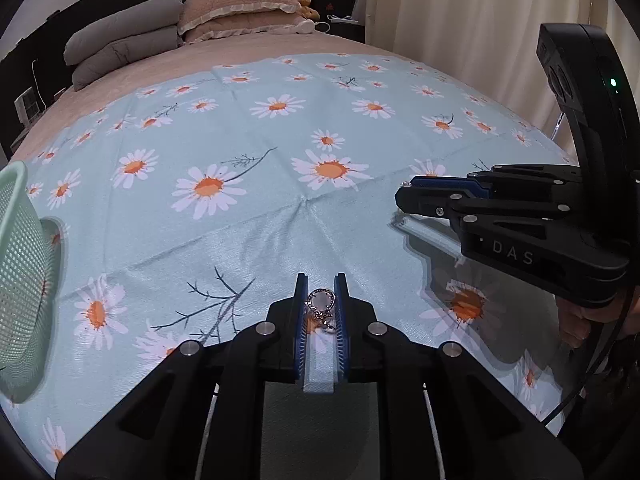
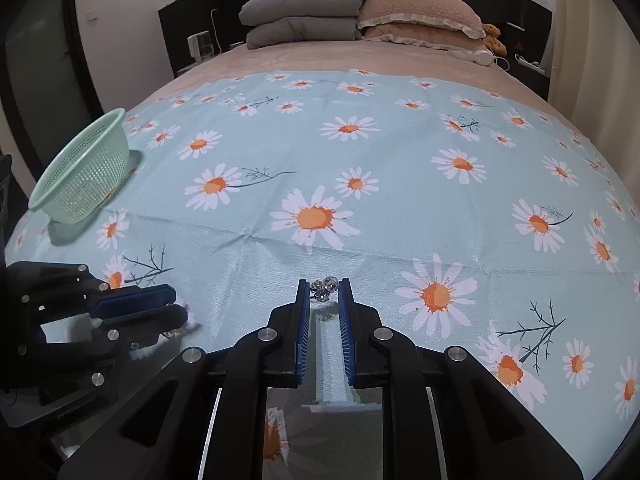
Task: Organize jewelry
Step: 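Grasp a silver earring with left tool while right tool grasps another silver earring, then carry both earrings over the green basket and open both tools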
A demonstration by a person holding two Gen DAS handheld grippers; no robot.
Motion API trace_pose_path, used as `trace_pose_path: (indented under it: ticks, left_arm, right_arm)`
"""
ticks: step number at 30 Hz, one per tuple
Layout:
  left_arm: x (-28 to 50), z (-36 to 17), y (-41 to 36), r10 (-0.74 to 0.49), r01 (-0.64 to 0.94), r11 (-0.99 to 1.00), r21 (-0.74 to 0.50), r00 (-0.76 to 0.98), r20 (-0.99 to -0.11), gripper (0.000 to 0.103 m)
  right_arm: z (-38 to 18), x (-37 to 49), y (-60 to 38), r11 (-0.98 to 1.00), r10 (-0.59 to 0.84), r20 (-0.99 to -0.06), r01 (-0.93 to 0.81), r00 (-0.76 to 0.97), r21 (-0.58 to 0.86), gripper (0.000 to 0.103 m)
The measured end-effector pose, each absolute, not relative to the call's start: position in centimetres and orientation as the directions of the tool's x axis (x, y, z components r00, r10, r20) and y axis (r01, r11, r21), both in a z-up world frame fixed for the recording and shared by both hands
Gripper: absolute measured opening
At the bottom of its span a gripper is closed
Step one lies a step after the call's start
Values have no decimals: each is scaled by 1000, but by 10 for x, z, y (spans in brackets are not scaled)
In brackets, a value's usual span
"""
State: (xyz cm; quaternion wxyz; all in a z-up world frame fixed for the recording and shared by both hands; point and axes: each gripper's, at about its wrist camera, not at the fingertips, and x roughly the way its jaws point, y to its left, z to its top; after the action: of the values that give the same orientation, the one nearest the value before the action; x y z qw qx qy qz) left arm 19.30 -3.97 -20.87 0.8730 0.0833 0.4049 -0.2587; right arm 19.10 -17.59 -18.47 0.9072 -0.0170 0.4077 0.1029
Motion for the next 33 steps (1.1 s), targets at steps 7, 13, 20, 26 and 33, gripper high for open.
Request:
trace_pose_path:
  ticks: [7, 13, 20, 26, 33]
  left_arm:
    - [195, -178, -7, -356, 457, 888, -57, 604, -713, 13]
    - [197, -152, 36, -283, 368, 929, -24, 671, -685, 13]
    - [195, -128, 95, -211, 270, 963, -9, 730, -650, 13]
    - [198, -115, 137, -153, 201, 980, 5, 765, -626, 13]
    - [208, -111, 182, -80, 123, 992, 28, 786, -613, 13]
  right_arm:
    - [-153, 187, -151, 971, 194, -709, -237, 678, 39, 13]
    - [-125, 188, -118, 958, 231, -672, -285, 704, 31, 14]
    - [-102, 193, -67, 932, 289, -639, -363, 712, 17, 14]
    - [-87, 198, -21, 902, 341, -620, -431, 707, 4, 14]
    - [-84, 216, 35, 857, 426, -612, -514, 666, 37, 14]
